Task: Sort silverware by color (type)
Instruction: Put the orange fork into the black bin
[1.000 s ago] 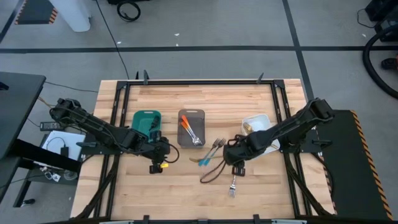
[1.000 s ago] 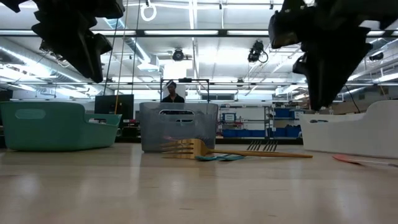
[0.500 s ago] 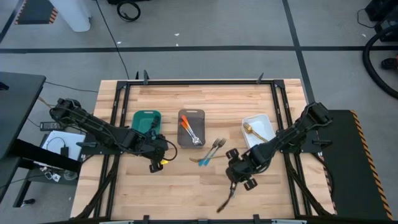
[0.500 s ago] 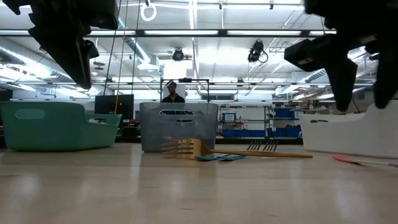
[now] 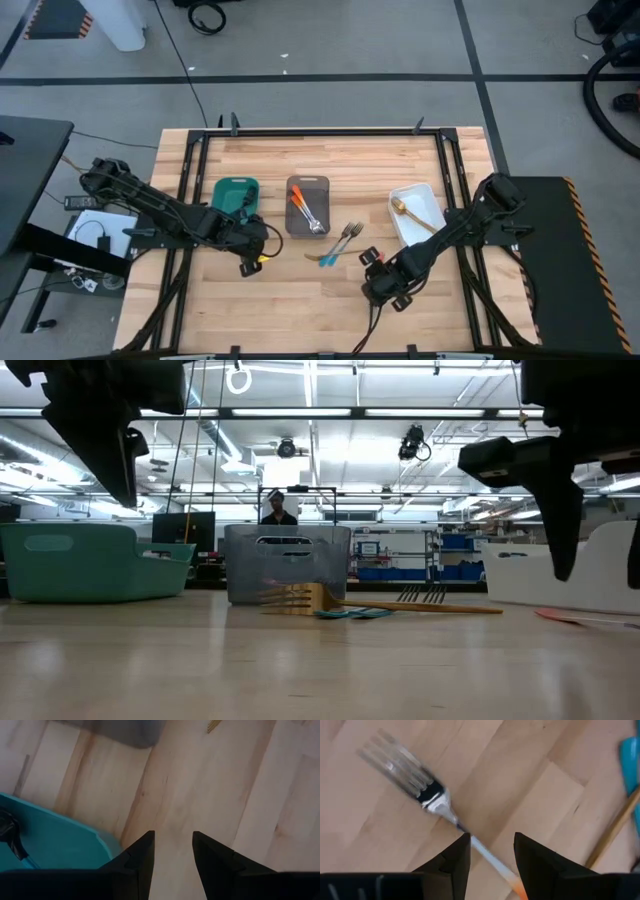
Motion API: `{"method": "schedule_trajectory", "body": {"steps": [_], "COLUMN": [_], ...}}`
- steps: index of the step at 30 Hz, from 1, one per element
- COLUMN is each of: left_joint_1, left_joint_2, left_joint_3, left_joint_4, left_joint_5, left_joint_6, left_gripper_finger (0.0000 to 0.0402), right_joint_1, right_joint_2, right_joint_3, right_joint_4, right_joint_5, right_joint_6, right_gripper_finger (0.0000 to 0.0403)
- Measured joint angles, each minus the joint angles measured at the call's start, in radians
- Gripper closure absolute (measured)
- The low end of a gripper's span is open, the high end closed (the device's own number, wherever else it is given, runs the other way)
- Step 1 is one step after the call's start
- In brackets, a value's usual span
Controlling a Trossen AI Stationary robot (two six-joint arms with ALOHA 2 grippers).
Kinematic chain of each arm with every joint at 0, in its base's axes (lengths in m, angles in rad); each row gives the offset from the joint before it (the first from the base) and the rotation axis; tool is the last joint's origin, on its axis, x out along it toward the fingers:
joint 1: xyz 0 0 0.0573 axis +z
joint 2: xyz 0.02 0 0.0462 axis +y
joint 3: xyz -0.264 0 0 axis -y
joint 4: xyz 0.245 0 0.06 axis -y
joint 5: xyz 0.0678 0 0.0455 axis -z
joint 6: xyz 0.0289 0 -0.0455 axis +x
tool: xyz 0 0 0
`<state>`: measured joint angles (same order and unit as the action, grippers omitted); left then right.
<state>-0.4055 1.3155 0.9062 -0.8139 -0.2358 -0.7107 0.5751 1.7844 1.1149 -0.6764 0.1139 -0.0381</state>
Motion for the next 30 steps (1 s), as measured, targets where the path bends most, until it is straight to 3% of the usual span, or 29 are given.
{"method": "schedule_trajectory", "body": {"steps": [30], "left_joint_1": [-0.049], "left_joint_2": [0.0], "left_joint_3": [0.0], "left_joint_4": [0.011], "left_joint_5": [0.003], "left_joint_6": [-0.054], "left_gripper_finger": [0.026], "right_joint_1": [-0.002], "right_joint_2": [-0.001], "right_joint_3": [-0.04], "right_joint_4": [0.068], "right_joint_5": [-0.036], "right_joint_6": [-0.147], "right_gripper_finger": [0.0245]}}
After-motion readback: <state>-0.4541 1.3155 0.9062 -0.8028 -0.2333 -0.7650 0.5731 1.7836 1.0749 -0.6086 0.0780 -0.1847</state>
